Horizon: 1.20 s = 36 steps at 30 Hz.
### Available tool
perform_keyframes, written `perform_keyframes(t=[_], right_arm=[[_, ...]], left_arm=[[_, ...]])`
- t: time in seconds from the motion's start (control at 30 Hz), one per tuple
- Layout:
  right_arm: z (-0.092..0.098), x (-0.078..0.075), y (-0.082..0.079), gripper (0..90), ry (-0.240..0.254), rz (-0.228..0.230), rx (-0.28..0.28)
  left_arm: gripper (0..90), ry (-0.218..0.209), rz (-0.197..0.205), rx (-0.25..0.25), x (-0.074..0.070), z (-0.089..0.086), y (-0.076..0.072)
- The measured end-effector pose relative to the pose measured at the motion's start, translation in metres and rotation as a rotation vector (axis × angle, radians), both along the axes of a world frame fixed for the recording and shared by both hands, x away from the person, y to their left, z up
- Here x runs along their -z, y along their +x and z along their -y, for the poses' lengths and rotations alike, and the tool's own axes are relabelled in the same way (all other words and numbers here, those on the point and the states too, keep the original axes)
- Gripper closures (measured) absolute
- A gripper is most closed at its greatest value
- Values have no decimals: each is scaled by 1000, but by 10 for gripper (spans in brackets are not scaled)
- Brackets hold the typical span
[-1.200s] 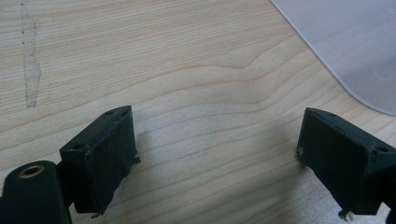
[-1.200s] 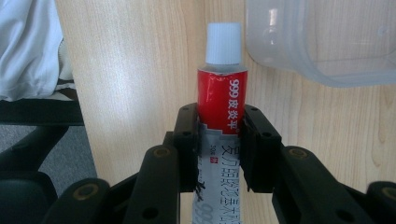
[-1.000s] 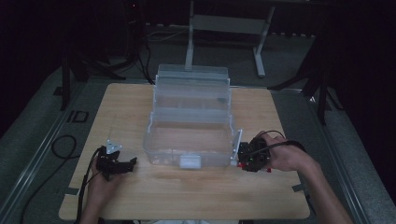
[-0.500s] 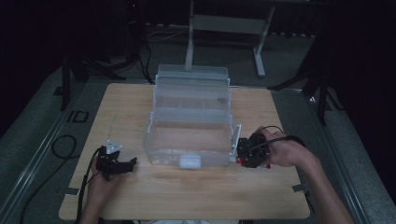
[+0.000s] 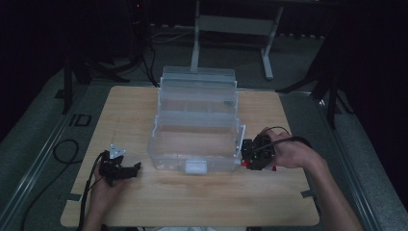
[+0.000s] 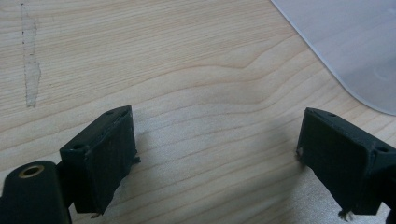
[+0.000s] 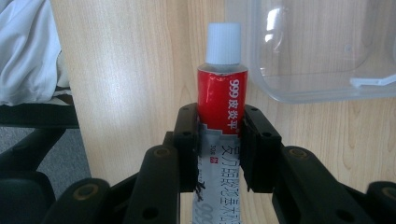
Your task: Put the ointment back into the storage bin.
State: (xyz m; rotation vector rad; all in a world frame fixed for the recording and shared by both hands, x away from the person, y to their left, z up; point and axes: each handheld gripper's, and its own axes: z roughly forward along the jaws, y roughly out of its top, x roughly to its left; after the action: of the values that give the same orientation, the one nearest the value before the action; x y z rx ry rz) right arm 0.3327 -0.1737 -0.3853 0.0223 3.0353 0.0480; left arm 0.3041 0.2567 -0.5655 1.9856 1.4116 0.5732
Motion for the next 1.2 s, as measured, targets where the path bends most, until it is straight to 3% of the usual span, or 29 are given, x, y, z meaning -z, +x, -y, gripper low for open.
perform_keyframes(t=[1.2], right_arm=[[-20,-1,13,702,-4,28,-15]], left_arm=[[120,-1,1,-1,0,0,0]])
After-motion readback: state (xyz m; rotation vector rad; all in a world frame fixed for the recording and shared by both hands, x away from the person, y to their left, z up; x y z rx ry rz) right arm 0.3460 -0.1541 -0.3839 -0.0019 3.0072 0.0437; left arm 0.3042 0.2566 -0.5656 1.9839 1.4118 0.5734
